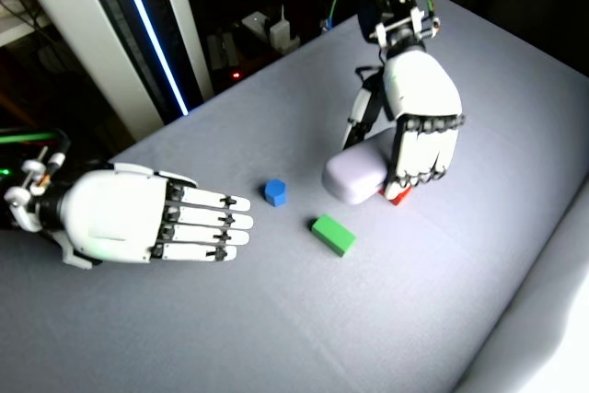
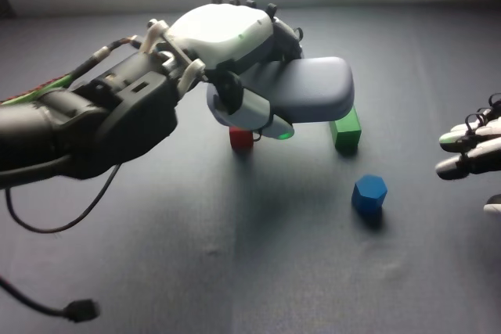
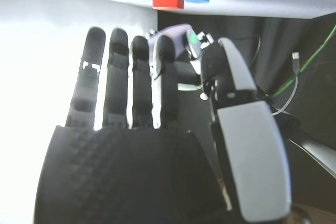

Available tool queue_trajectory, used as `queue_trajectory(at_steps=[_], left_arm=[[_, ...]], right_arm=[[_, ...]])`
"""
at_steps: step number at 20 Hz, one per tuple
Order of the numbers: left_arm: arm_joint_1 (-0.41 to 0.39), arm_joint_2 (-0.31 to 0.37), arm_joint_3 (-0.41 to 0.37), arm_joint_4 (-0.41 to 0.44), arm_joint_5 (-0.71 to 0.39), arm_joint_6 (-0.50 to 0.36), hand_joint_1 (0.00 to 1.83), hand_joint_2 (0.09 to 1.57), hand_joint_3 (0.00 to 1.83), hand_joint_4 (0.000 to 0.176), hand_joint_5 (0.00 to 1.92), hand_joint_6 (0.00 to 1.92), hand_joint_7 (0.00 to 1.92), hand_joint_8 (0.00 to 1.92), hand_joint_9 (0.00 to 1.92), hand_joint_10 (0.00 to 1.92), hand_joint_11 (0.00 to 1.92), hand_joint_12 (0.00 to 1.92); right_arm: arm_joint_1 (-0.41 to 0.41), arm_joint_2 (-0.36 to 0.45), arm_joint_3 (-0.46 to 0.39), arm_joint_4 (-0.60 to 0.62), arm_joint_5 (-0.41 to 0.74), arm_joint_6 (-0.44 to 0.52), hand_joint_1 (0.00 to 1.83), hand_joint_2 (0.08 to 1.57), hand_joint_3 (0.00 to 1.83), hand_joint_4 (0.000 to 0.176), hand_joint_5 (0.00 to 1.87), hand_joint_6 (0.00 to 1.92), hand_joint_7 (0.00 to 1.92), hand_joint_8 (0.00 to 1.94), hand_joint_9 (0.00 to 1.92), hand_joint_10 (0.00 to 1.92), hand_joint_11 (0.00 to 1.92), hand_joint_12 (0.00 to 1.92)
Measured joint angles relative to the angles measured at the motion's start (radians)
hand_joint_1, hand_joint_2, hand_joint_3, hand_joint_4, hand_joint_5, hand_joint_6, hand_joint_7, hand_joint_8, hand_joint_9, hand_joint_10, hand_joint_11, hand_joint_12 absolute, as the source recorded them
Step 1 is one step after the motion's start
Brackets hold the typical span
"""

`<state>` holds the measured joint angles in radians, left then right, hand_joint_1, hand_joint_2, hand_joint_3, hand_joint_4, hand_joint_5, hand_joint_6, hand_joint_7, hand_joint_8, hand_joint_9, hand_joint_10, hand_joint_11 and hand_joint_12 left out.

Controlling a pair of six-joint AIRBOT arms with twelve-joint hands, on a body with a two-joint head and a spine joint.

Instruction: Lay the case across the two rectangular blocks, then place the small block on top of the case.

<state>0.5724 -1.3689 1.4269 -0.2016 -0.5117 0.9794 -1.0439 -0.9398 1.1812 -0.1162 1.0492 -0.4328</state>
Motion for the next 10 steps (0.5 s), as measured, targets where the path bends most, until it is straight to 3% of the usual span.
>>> queue_trajectory(at_steps=[1, 2, 3, 5, 7, 8, 9, 10], left_arm=[[-0.008, -0.013, 0.016, -0.001, 0.016, 0.001, 1.39, 1.06, 0.00, 0.000, 1.08, 0.59, 1.10, 0.78, 1.04, 1.12, 0.90, 1.22], [-0.011, -0.020, 0.024, 0.000, 0.021, 0.000, 1.40, 1.06, 0.00, 0.000, 1.05, 0.68, 1.08, 0.76, 1.05, 1.11, 0.91, 1.21], [-0.013, -0.029, 0.033, 0.000, 0.029, 0.000, 1.40, 1.06, 0.00, 0.000, 1.05, 0.75, 1.11, 0.71, 1.03, 1.11, 0.86, 1.19], [-0.013, -0.051, 0.059, -0.002, 0.053, 0.000, 1.39, 1.07, 0.00, 0.000, 0.99, 0.89, 1.14, 0.66, 0.99, 1.11, 0.77, 1.13], [-0.013, -0.072, 0.085, -0.015, 0.078, 0.000, 1.39, 1.07, 0.00, 0.000, 0.98, 0.88, 1.14, 0.71, 0.96, 1.13, 0.76, 1.10], [-0.013, -0.082, 0.099, -0.019, 0.088, 0.001, 1.28, 1.08, 0.00, 0.000, 1.00, 0.82, 1.10, 0.90, 0.94, 0.76, 0.72, 1.11], [-0.013, -0.088, 0.109, -0.019, 0.096, 0.001, 1.27, 1.09, 0.00, 0.000, 0.99, 0.77, 1.08, 1.01, 0.99, 0.59, 0.75, 1.16], [-0.013, -0.094, 0.117, -0.025, 0.105, 0.003, 1.22, 1.01, 0.00, 0.000, 0.88, 0.30, 0.92, 0.60, 0.98, 0.50, 0.69, 1.24]], right_arm=[[0.000, 0.000, 0.002, 0.001, 0.000, 0.000, 0.83, 1.33, 0.00, 0.000, 0.57, 0.65, 0.51, 0.01, 0.47, 0.01, 0.08, 1.02], [0.000, 0.000, 0.003, 0.002, 0.000, 0.000, 0.81, 1.33, 0.00, 0.000, 0.66, 0.25, 0.51, 0.00, 0.48, 0.01, 0.09, 1.04], [0.001, 0.000, 0.002, 0.002, 0.000, 0.001, 0.80, 1.33, 0.00, 0.000, 0.71, 0.09, 0.51, 0.00, 0.48, 0.01, 0.10, 1.02], [0.001, -0.002, 0.003, -0.001, 0.000, 0.003, 0.79, 1.33, 0.00, 0.000, 0.74, 0.01, 0.51, 0.00, 0.48, 0.00, 0.10, 0.99], [0.001, -0.004, 0.003, -0.006, 0.000, 0.006, 0.81, 1.33, 0.00, 0.000, 0.74, 0.01, 0.51, 0.00, 0.47, 0.00, 0.09, 0.99], [0.001, -0.004, 0.005, -0.010, 0.000, 0.010, 0.83, 1.33, 0.00, 0.000, 0.74, 0.00, 0.51, 0.00, 0.46, 0.00, 0.07, 0.99], [0.001, -0.004, 0.005, -0.009, 0.000, 0.010, 0.84, 1.32, 0.00, 0.000, 0.74, 0.00, 0.51, 0.00, 0.47, 0.00, 0.08, 0.99], [0.001, -0.004, 0.006, -0.009, 0.000, 0.010, 0.85, 1.32, 0.00, 0.000, 0.72, 0.00, 0.50, 0.00, 0.46, 0.00, 0.08, 0.99]])
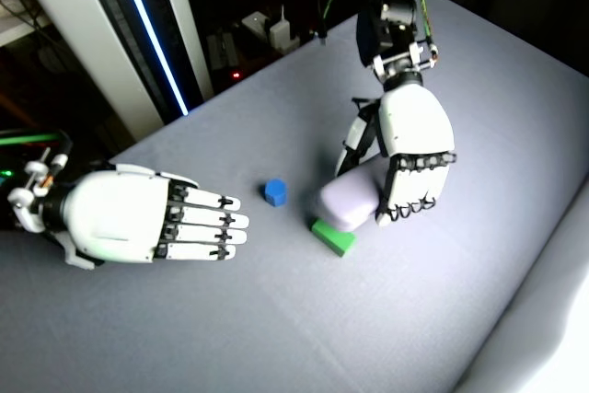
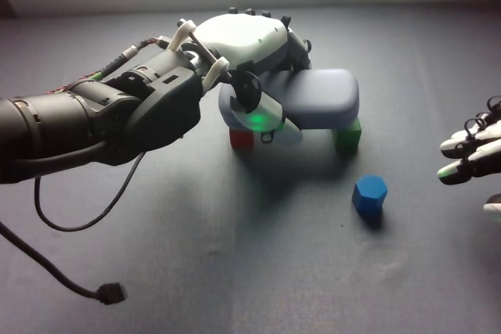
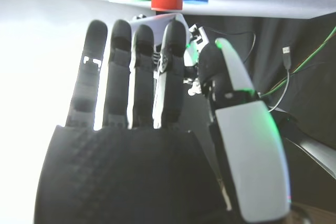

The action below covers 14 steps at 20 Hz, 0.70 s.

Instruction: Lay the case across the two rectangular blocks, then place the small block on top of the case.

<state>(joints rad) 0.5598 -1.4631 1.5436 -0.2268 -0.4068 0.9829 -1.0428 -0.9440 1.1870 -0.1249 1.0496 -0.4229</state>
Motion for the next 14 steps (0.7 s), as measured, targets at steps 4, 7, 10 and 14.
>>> queue_trajectory(at_steps=[4, 7, 10, 14], left_arm=[[0.000, -0.019, 0.022, -0.023, 0.016, 0.012, 1.10, 0.96, 0.00, 0.000, 0.79, 0.00, 0.91, 0.14, 0.70, 0.60, 0.34, 1.28], [0.000, -0.024, 0.029, -0.032, 0.021, 0.011, 1.00, 0.93, 0.00, 0.000, 0.61, 0.00, 0.72, 0.00, 0.62, 0.13, 0.16, 0.92], [0.000, -0.023, 0.025, -0.037, 0.023, 0.013, 0.90, 0.91, 0.00, 0.055, 0.37, 0.00, 0.52, 0.00, 0.50, 0.00, 0.09, 0.99], [0.030, 0.059, -0.100, -0.041, -0.066, 0.014, 0.93, 0.88, 0.00, 0.110, 0.18, 0.00, 0.36, 0.00, 0.34, 0.00, 0.00, 0.88]], right_arm=[[0.006, -0.002, 0.002, -0.007, 0.000, 0.000, 0.85, 1.31, 0.00, 0.000, 0.71, 0.00, 0.48, 0.00, 0.46, 0.00, 0.09, 0.99], [0.006, -0.003, 0.003, -0.008, 0.000, 0.000, 0.87, 1.32, 0.00, 0.000, 0.69, 0.00, 0.48, 0.00, 0.46, 0.00, 0.08, 0.99], [0.006, -0.003, 0.003, -0.008, 0.000, 0.001, 0.88, 1.32, 0.00, 0.000, 0.69, 0.00, 0.47, 0.00, 0.46, 0.00, 0.10, 0.99], [0.006, -0.003, 0.003, -0.008, 0.000, 0.005, 0.90, 1.32, 0.00, 0.000, 0.70, 0.00, 0.49, 0.01, 0.47, 0.00, 0.09, 0.97]])
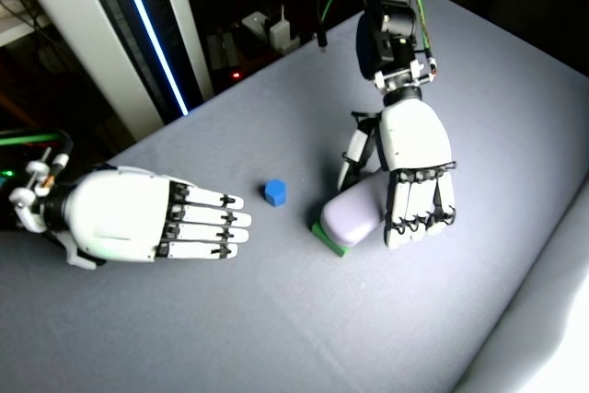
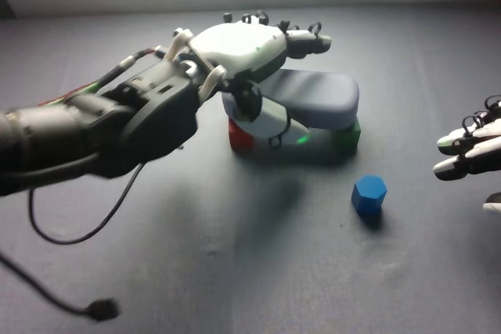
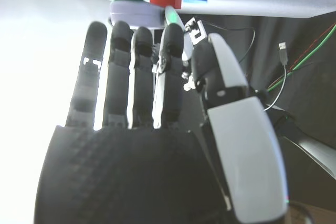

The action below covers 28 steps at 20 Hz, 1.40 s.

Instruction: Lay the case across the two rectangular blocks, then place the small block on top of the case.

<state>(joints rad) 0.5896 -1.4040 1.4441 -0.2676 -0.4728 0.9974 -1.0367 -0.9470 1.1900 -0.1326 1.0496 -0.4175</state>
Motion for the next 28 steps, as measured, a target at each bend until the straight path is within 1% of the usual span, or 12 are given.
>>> queue_trajectory(at_steps=[2, 4, 5, 9, 12, 16, 17, 18, 20, 21, 24, 28], left_arm=[[0.016, 0.058, -0.074, 0.008, -0.073, -0.001, 0.91, 0.87, 0.00, 0.141, 0.12, 0.00, 0.32, 0.00, 0.33, 0.00, 0.00, 0.99], [0.039, 0.137, -0.165, 0.031, -0.194, -0.012, 0.84, 0.90, 0.01, 0.145, 0.10, 0.00, 0.30, 0.00, 0.34, 0.00, 0.00, 1.09], [0.051, 0.172, -0.206, 0.048, -0.257, -0.013, 0.86, 0.92, 0.01, 0.167, 0.09, 0.00, 0.26, 0.00, 0.27, 0.01, 0.00, 0.86], [0.124, 0.300, -0.332, 0.093, -0.446, -0.019, 0.81, 0.93, 0.00, 0.176, 0.09, 0.00, 0.26, 0.00, 0.26, 0.00, 0.00, 0.73], [0.240, 0.405, -0.411, 0.085, -0.557, -0.036, 0.91, 0.93, 0.00, 0.141, 0.14, 0.00, 0.27, 0.00, 0.29, 0.01, 0.00, 0.85], [0.355, 0.488, -0.470, 0.043, -0.644, -0.054, 0.91, 0.91, 0.00, 0.126, 0.13, 0.00, 0.28, 0.00, 0.31, 0.01, 0.00, 0.99], [0.383, 0.507, -0.483, 0.036, -0.664, -0.057, 0.93, 0.91, 0.00, 0.105, 0.14, 0.00, 0.27, 0.00, 0.29, 0.00, 0.00, 0.98], [0.401, 0.519, -0.488, 0.031, -0.674, -0.064, 0.94, 0.92, 0.00, 0.113, 0.14, 0.00, 0.25, 0.00, 0.26, 0.00, 0.00, 0.91], [0.431, 0.538, -0.499, 0.023, -0.689, -0.084, 0.98, 0.91, 0.00, 0.101, 0.15, 0.00, 0.26, 0.00, 0.26, 0.01, 0.00, 0.92], [0.456, 0.549, -0.512, 0.020, -0.696, -0.085, 0.98, 0.91, 0.00, 0.079, 0.15, 0.00, 0.27, 0.00, 0.27, 0.01, 0.00, 0.96], [0.494, 0.550, -0.524, -0.003, -0.706, -0.087, 0.98, 0.92, 0.00, 0.086, 0.15, 0.00, 0.28, 0.00, 0.28, 0.00, 0.00, 0.97], [0.499, 0.553, -0.525, -0.023, -0.739, -0.087, 0.97, 0.94, 0.00, 0.085, 0.16, 0.00, 0.28, 0.00, 0.29, 0.00, 0.00, 0.95]], right_arm=[[0.000, 0.000, 0.000, 0.000, 0.000, 0.003, 0.88, 1.30, 0.00, 0.000, 0.70, 0.00, 0.48, 0.00, 0.47, 0.00, 0.08, 1.00], [0.000, 0.000, 0.000, 0.000, 0.000, 0.005, 0.89, 1.29, 0.00, 0.000, 0.71, 0.00, 0.50, 0.00, 0.48, 0.00, 0.06, 1.05], [0.000, 0.000, 0.000, 0.000, -0.001, 0.006, 0.88, 1.29, 0.00, 0.000, 0.71, 0.00, 0.51, 0.00, 0.47, 0.00, 0.03, 1.07], [0.012, 0.000, 0.000, -0.007, -0.002, 0.008, 0.90, 1.26, 0.00, 0.000, 0.71, 0.00, 0.52, 0.00, 0.48, 0.00, 0.05, 1.03], [0.051, -0.010, 0.005, -0.033, -0.004, 0.010, 0.89, 1.19, 0.00, 0.000, 0.69, 0.00, 0.52, 0.00, 0.52, 0.00, 0.15, 0.91], [0.117, -0.039, 0.027, -0.090, -0.046, 0.010, 0.92, 1.16, 0.00, 0.004, 0.65, 0.00, 0.50, 0.00, 0.52, 0.00, 0.26, 0.78], [0.124, -0.050, 0.035, -0.099, -0.056, 0.014, 0.99, 1.13, 0.00, 0.000, 0.64, 0.00, 0.51, 0.00, 0.54, 0.01, 0.28, 0.78], [0.131, -0.056, 0.040, -0.115, -0.077, 0.021, 1.01, 1.13, 0.00, 0.000, 0.62, 0.00, 0.50, 0.00, 0.54, 0.01, 0.27, 0.78], [0.156, -0.071, 0.053, -0.146, -0.111, 0.025, 1.02, 1.10, 0.00, 0.000, 0.59, 0.00, 0.53, 0.00, 0.66, 0.01, 0.35, 1.00], [0.182, -0.080, 0.063, -0.173, -0.132, 0.028, 1.05, 1.10, 0.00, 0.000, 0.56, 0.00, 0.54, 0.00, 0.66, 0.01, 0.31, 1.04], [0.240, -0.117, 0.085, -0.219, -0.175, 0.033, 1.14, 1.05, 0.00, 0.000, 0.56, 0.00, 0.68, 0.02, 0.87, 0.09, 0.55, 1.17], [0.283, -0.169, 0.116, -0.276, -0.245, 0.040, 1.18, 1.02, 0.00, 0.000, 0.60, 0.00, 0.70, 0.01, 0.83, 0.05, 0.45, 1.07]])
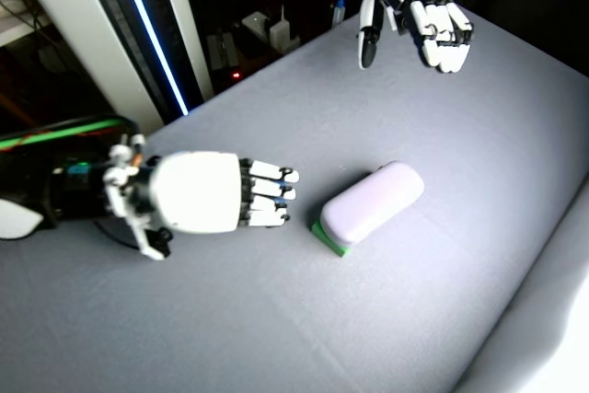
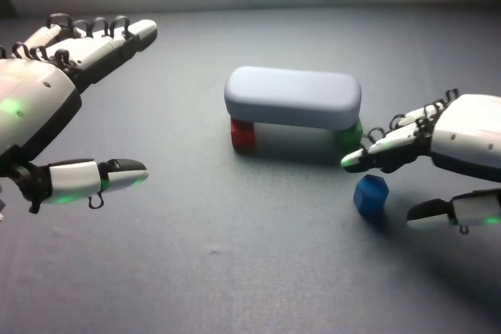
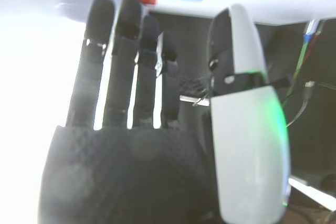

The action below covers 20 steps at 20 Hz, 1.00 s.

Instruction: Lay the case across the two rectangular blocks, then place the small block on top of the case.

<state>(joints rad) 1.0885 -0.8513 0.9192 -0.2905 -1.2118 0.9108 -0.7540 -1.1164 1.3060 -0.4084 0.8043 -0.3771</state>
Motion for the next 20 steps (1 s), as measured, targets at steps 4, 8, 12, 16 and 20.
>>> queue_trajectory(at_steps=[4, 8, 12, 16, 20], left_arm=[[0.000, 0.000, 0.000, 0.007, 0.000, 0.000, 0.97, 0.94, 0.00, 0.105, 0.15, 0.00, 0.28, 0.00, 0.30, 0.01, 0.00, 0.96], [0.000, 0.000, 0.000, 0.002, -0.001, 0.000, 0.96, 0.94, 0.00, 0.114, 0.15, 0.00, 0.29, 0.00, 0.30, 0.01, 0.00, 0.96], [0.000, 0.000, 0.000, 0.003, 0.000, 0.000, 0.94, 0.94, 0.00, 0.120, 0.16, 0.00, 0.30, 0.00, 0.31, 0.01, 0.00, 0.97], [0.000, 0.000, 0.000, 0.006, 0.000, -0.002, 0.95, 0.94, 0.00, 0.122, 0.17, 0.00, 0.30, 0.00, 0.31, 0.00, 0.00, 0.94], [0.000, 0.000, 0.000, 0.002, 0.001, -0.003, 0.96, 0.94, 0.00, 0.114, 0.17, 0.00, 0.30, 0.00, 0.30, 0.00, 0.00, 0.93]], right_arm=[[0.031, -0.039, 0.038, 0.002, -0.044, -0.001, 1.19, 1.02, 0.00, 0.000, 0.61, 0.00, 0.74, 0.01, 0.85, 0.06, 0.44, 1.11], [0.040, -0.075, 0.049, -0.036, -0.088, -0.002, 1.24, 1.02, 0.00, 0.000, 0.64, 0.00, 0.77, 0.02, 0.84, 0.23, 0.44, 1.33], [0.046, -0.083, 0.065, -0.031, -0.099, 0.000, 1.27, 1.00, 0.00, 0.000, 0.74, 0.01, 0.83, 0.03, 0.83, 0.25, 0.44, 1.15], [0.049, -0.096, 0.070, -0.030, -0.102, -0.001, 1.20, 1.05, 0.03, 0.000, 1.01, 0.68, 0.87, 0.31, 0.65, 1.21, 0.53, 1.49], [0.049, -0.100, 0.070, -0.032, -0.109, 0.000, 1.21, 1.16, 0.00, 0.000, 0.93, 0.95, 0.86, 1.31, 0.75, 1.23, 0.66, 1.49]])
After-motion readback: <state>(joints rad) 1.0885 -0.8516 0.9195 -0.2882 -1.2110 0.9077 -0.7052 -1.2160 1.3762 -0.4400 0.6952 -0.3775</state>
